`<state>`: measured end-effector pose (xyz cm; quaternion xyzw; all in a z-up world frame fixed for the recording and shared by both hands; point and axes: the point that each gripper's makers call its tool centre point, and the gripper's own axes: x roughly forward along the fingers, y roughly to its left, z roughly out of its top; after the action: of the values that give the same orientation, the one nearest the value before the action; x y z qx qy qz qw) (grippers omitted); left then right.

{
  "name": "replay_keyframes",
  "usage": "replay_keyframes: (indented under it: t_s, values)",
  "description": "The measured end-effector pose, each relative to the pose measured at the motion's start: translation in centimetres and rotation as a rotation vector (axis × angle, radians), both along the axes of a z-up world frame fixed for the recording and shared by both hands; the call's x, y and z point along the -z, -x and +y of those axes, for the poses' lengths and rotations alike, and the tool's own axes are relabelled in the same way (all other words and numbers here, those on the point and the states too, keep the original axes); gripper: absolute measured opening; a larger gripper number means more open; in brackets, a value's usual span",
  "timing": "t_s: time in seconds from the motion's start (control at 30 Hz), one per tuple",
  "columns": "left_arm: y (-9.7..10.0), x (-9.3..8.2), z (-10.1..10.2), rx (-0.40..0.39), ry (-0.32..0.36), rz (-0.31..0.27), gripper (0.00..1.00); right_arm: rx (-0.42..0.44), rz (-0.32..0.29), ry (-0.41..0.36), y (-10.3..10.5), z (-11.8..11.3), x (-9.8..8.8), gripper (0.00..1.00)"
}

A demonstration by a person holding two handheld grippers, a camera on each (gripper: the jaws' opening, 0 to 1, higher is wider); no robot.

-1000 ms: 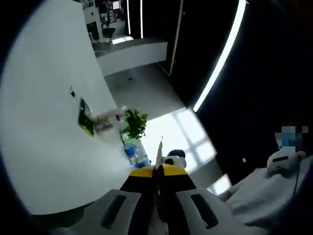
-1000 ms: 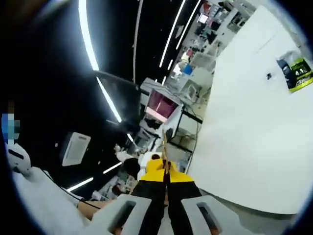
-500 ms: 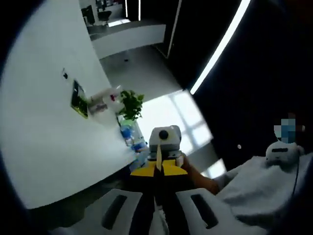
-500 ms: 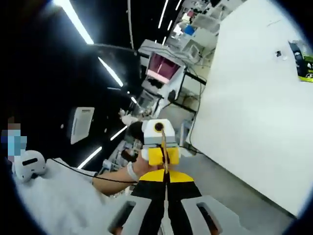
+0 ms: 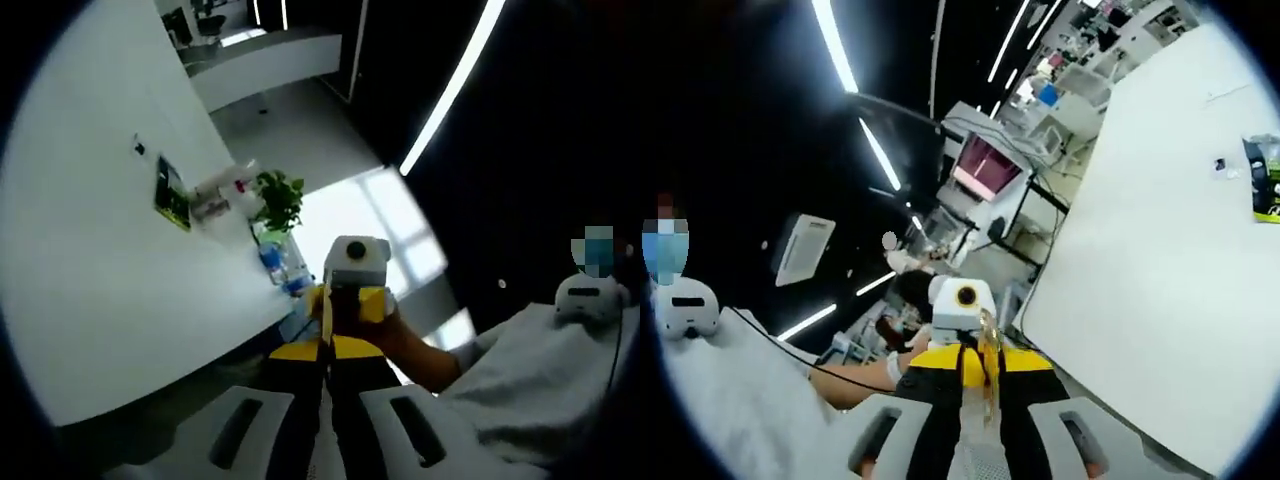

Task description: Arrange the skincare products in the storage area until every visible bottle or jar stands upright without overlapping.

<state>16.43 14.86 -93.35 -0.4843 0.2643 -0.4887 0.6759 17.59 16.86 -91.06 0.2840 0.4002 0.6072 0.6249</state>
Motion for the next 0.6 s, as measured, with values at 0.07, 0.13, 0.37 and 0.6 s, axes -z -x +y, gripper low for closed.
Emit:
replay_keyframes:
  t_s: [0.07, 0.13, 0.37, 0.6]
  values:
    - [0.3, -0.3, -0.1, 0.011, 0.011, -0.006, 0.0, 0.018, -0.01, -0.002, -0.4, 0.1, 0.1, 0.0]
    - [0.3, -0.3, 0.2, 0.004, 0.013, -0.006, 0.0, 0.022, -0.006, -0.012, -0.4, 0.3, 0.1, 0.0]
    - [0.4, -0.3, 0.3, 0.006, 0.011, -0.005, 0.0, 0.041, -0.028, -0.015, -0.4, 0.4, 0.4, 0.0]
    - [-0.1, -0.1, 1.1, -0.034, 0.012, 0.008, 0.0, 0.057, 0.001, -0.016, -0.4, 0.3, 0.7, 0.12]
